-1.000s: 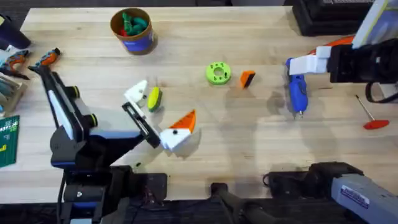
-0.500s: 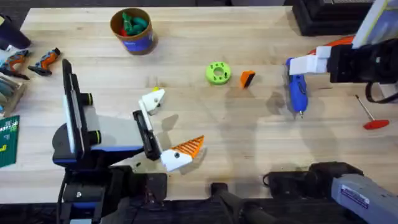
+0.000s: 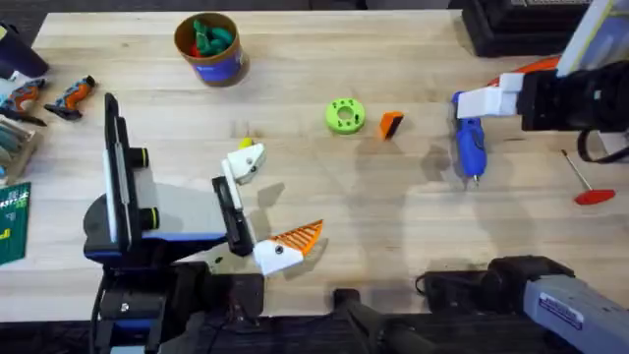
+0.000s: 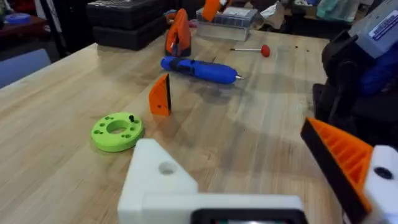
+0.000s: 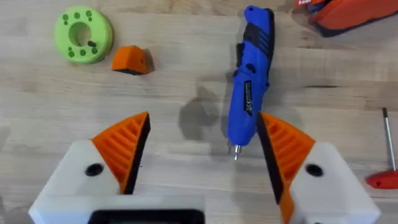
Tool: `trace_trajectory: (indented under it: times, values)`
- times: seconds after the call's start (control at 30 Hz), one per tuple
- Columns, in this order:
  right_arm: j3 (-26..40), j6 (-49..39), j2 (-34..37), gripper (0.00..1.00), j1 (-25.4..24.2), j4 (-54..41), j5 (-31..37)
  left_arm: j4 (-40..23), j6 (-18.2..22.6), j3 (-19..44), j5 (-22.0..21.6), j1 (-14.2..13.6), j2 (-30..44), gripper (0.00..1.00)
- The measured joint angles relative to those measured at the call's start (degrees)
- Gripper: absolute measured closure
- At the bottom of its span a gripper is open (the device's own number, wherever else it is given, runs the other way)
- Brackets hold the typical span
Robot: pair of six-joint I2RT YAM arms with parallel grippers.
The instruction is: Pick up the gripper from the table and insert it into the empty holder that is missing its gripper. Then pick up a screw, insert it into the mounting hole, and use the screwdriver to tighten it. Finally, clean up the table by picking up the vegetable and placing it into the bucket.
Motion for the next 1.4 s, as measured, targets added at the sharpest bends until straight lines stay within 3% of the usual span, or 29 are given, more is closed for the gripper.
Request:
trace_trajectory:
  times: [1.4]
  values:
    - [0.1,0.5,0.0,0.009,1.0,-0.5,-1.6,0.0,0.0,0.0,0.2,0.0,0.0,0.014]
